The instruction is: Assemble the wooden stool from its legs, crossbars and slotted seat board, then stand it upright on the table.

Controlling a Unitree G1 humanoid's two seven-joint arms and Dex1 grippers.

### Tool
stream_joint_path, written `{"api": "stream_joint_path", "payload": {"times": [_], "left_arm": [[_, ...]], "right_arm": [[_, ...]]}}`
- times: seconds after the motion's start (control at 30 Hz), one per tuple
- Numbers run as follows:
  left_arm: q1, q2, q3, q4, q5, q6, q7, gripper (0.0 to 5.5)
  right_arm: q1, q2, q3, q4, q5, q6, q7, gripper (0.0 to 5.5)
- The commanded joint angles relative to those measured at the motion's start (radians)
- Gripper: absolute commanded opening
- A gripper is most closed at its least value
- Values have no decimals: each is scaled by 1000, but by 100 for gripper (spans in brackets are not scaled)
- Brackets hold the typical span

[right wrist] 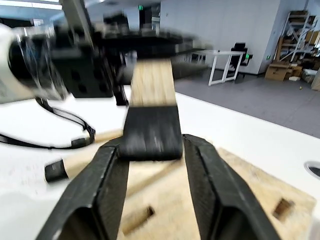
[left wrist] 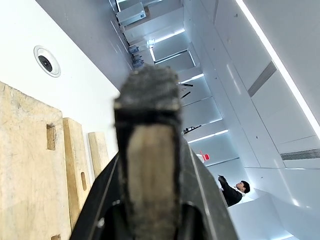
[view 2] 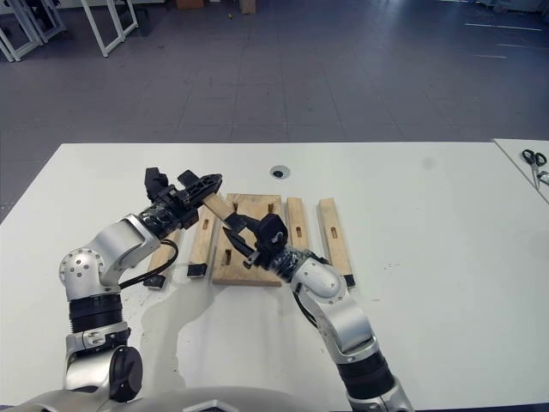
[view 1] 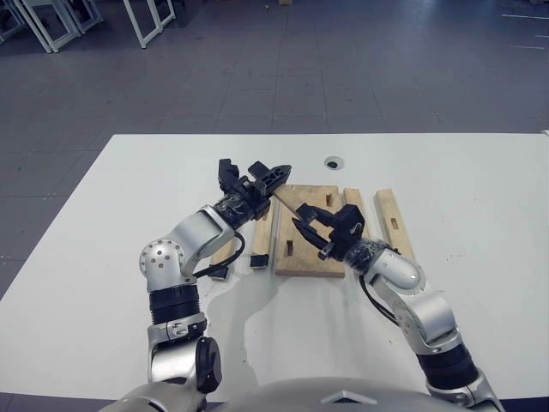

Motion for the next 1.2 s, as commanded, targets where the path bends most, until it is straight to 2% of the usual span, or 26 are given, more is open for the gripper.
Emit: {"api": "stream_joint_path", "payload": {"times": [0.03,0.13,0.23,0.33,0.47,0.73,1.2], "left_arm": [[1,80,26,-35,122,-90,-41,42],[48,196,46,-167,359,-224,-36,42],[146,236,11,-335,578,-322,0,42],[236,231,-108,-375,790,-404,-25,42],[230,225,-249,-255,1032,-532,-84,42],[176,176,-242,-58,1160,-656,-159,42],[161,116,-234,3,1240,-681,-198,42]], "right_arm": [[-5,-13,-32,9,-15,38,-20,260],[30,-11,-78,-42,-6,74,-64,329],[154,-15,-60,-150,-33,108,-124,386],[193,-1,-53,-177,-61,123,-168,395],[185,6,-38,-161,-89,119,-185,395],[175,10,-45,-147,-96,111,-183,395],[165,16,-46,-131,-105,106,-181,395]]}}
